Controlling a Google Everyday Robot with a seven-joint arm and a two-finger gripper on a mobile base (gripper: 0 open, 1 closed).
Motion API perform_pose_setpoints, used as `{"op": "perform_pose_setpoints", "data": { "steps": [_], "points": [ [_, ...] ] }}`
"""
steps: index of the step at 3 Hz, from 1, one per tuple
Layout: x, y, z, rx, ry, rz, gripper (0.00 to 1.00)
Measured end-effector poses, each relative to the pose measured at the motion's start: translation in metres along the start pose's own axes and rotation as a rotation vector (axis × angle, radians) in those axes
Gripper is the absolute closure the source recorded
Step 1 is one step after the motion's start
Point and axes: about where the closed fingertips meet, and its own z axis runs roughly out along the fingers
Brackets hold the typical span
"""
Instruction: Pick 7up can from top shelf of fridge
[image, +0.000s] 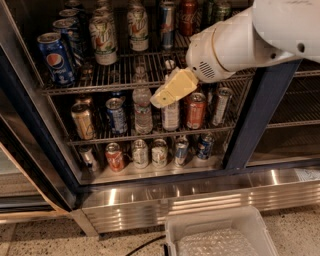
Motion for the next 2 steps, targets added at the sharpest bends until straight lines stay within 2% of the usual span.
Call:
{"op": "perform_pose_setpoints", "data": {
  "steps": [1, 2],
  "points": [
    [0.0, 0.0, 0.0, 0.0, 0.0, 0.0, 0.0],
    [-0.006, 0.002, 0.022, 0.013, -0.021, 0.027, 0.0]
  ]
}}
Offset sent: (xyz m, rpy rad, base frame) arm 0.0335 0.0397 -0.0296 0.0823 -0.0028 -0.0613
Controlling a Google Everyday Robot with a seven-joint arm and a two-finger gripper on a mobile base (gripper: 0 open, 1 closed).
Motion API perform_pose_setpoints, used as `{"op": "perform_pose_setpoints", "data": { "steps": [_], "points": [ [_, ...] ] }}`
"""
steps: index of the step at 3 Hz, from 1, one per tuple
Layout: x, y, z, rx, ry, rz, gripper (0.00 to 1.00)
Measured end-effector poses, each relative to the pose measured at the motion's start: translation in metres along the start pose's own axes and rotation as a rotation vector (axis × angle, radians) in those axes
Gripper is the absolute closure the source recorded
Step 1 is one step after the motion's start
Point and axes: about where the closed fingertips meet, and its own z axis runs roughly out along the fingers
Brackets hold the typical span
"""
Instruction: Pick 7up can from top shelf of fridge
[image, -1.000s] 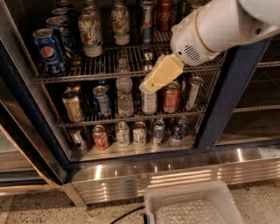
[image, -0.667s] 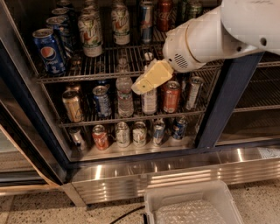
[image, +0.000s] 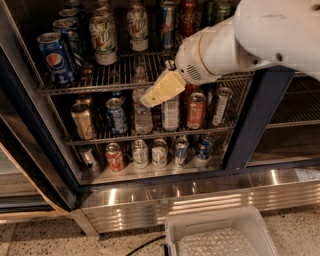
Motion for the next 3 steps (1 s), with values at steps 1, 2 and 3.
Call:
{"op": "perform_pose_setpoints", "data": {
  "steps": [1, 2, 3],
  "points": [
    [-0.021, -0.006, 0.024, 0.029, -0.064, -0.003, 0.0],
    [-0.037, -0.015, 0.037, 0.063, -0.126, -0.002, 0.0],
    [-0.048, -0.021, 0.052, 0.079, -0.185, 0.009, 0.0]
  ]
}}
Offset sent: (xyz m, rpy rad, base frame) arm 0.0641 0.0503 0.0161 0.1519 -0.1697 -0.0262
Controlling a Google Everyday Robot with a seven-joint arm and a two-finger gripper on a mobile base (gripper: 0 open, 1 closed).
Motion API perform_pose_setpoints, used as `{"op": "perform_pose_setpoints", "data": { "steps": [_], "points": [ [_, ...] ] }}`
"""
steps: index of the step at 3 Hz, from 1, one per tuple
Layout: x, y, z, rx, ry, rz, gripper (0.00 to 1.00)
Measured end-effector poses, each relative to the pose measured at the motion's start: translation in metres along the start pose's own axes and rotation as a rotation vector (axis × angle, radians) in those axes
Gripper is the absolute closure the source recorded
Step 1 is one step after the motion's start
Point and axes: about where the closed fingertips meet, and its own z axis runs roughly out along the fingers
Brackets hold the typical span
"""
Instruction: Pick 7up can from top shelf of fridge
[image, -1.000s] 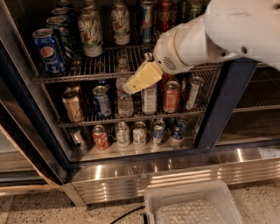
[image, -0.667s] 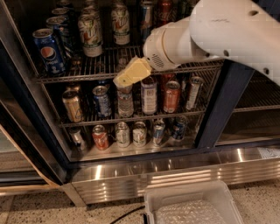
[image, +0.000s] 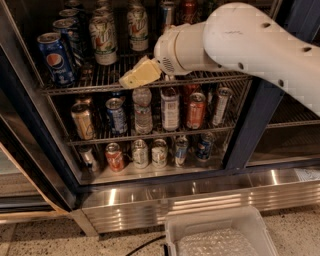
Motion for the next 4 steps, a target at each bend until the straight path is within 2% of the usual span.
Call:
{"op": "perform_pose_setpoints", "data": {
  "steps": [1, 2, 4],
  "points": [
    [-0.009, 0.008, 0.047, -0.028, -0.072, 0.049, 0.0],
    [-0.013, 0.011, 0.054, -0.028, -0.081, 0.036, 0.0],
    [-0.018, 0.012, 0.07, -0.051, -0.104, 0.062, 0.0]
  ]
}}
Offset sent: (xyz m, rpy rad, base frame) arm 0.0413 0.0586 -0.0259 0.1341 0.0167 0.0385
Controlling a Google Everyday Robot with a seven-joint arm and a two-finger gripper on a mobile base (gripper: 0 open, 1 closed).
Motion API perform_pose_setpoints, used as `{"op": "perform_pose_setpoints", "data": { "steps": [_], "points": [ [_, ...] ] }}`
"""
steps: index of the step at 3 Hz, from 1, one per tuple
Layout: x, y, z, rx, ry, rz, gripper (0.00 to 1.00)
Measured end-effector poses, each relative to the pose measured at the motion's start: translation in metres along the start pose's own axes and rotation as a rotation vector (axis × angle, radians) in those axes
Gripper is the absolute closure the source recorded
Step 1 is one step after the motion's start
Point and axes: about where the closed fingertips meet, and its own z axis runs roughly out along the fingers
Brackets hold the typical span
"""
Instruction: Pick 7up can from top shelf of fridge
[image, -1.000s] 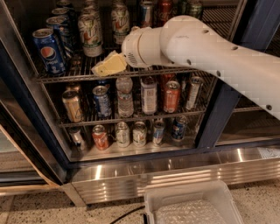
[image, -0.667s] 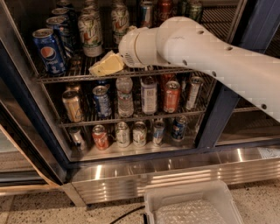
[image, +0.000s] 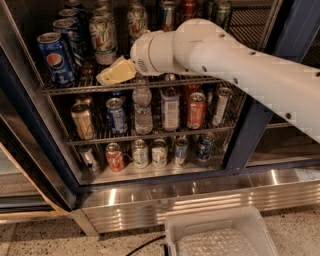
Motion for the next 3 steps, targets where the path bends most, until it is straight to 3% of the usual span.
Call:
{"op": "perform_pose_setpoints", "data": {
  "steps": [1, 3],
  "points": [
    [-0.001, -0.002, 0.01, -0.006, -0.009, 0.006, 0.0],
    [-0.01, -0.01, 0.027, 0.0, -0.04, -0.004, 0.11]
  ]
}}
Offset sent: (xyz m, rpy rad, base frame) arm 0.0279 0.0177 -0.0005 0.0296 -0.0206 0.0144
